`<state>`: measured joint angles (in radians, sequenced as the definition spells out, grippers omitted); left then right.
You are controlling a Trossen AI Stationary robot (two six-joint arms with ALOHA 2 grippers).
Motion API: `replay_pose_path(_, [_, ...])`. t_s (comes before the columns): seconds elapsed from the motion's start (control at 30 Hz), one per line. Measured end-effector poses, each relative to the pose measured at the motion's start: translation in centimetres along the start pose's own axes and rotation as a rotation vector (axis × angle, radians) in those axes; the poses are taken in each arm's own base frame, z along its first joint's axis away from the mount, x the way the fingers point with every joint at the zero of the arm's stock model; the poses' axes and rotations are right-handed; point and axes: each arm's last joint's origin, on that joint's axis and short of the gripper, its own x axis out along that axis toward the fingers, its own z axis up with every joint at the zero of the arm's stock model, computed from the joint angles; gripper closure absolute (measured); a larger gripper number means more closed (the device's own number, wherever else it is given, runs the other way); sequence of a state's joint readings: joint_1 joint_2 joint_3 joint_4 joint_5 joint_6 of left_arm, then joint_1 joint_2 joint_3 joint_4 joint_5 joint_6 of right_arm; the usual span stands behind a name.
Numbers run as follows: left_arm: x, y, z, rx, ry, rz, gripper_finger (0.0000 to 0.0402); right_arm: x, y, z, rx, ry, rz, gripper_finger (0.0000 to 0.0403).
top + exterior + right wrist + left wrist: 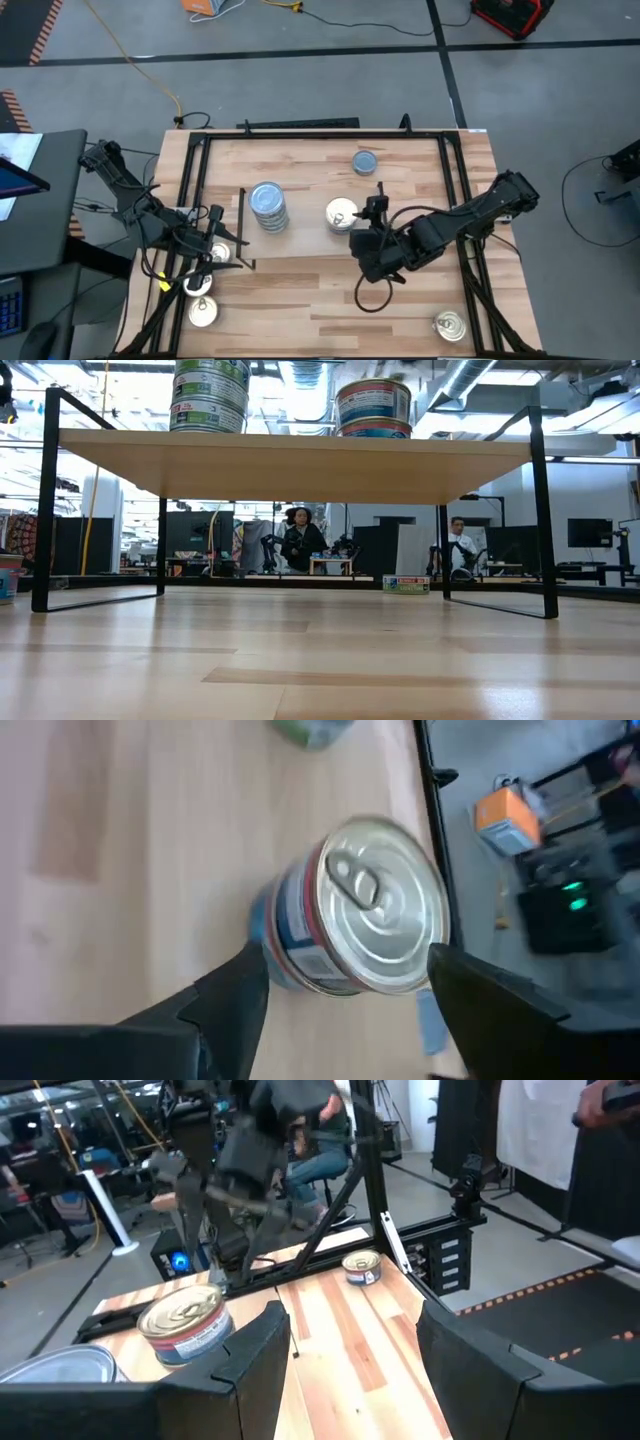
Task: Stack canned seafood by type on shelf
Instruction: Stack the blue tuna can on top of the blue tuna can on the shelf
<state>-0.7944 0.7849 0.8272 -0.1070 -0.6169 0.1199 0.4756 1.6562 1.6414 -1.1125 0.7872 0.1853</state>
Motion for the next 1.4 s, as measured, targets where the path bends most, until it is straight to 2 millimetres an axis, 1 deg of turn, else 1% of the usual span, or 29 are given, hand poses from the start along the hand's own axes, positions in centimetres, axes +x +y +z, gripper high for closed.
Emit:
replay_pose_path(0.07, [0.0,0.1,0.0,-0.028,0.002,0.018,0.0191,-1.2,-0.3,0.2,0.088,-0.004,0.016,0.0097])
replay_pose_path(0.13, [0.0,0.1,-0.1,-0.057,0.008,0.034,0.0191,-2.1,-0.4,-0.2,0.179,0.028,0.07,0.0097])
replay_pose_path(0.23, [0.0,0.1,-0.2,-0.057,0.024,0.034,0.0191,-2.6,0.3,-1.1,0.317,0.14,0.24,0.0097])
replay_pose_path(0.3, [0.1,0.0,-0.4,-0.044,0.034,0.033,0.0191,-2.7,1.5,-1.7,0.399,0.235,0.357,0.0097])
replay_pose_path(0.37, [0.3,-0.2,-0.5,-0.024,0.041,0.032,0.0191,-2.7,3.1,-2.4,0.479,0.344,0.45,0.0097])
replay_pose_path(0.47, [0.7,-0.5,-0.7,0.008,0.057,0.03,0.0191,-3.2,5.5,-4.1,0.572,0.515,0.535,0.0098])
replay_pose_path(0.6, [1.2,-0.9,-1.0,0.025,0.076,0.027,0.0191,-3.5,8.5,-7.3,0.633,0.735,0.528,0.0105])
replay_pose_path(0.73, [1.3,-0.9,-0.9,0.019,0.067,0.028,0.0191,-3.5,11.1,-10.5,0.668,0.891,0.498,0.0114])
replay_pose_path(0.87, [1.3,-0.9,-0.8,0.014,0.06,0.029,0.0191,-3.6,13.4,-12.9,0.686,1.039,0.558,0.0117])
replay_pose_path(0.93, [1.3,-0.9,-0.8,0.015,0.061,0.029,0.0191,-3.6,14.0,-13.9,0.681,1.084,0.56,0.0117])
replay_pose_path(1.03, [1.3,-0.9,-0.8,0.015,0.061,0.029,0.0191,-3.7,14.6,-15.1,0.664,1.101,0.542,0.0117])
replay_pose_path(1.2, [1.3,-0.9,-0.8,0.016,0.062,0.029,0.0191,-3.6,14.9,-15.8,0.657,1.108,0.524,0.0117])
replay_pose_path(1.4, [1.3,-0.9,-0.9,0.019,0.066,0.028,0.0191,-2.4,15.4,-16.8,0.671,1.1,0.536,0.0117])
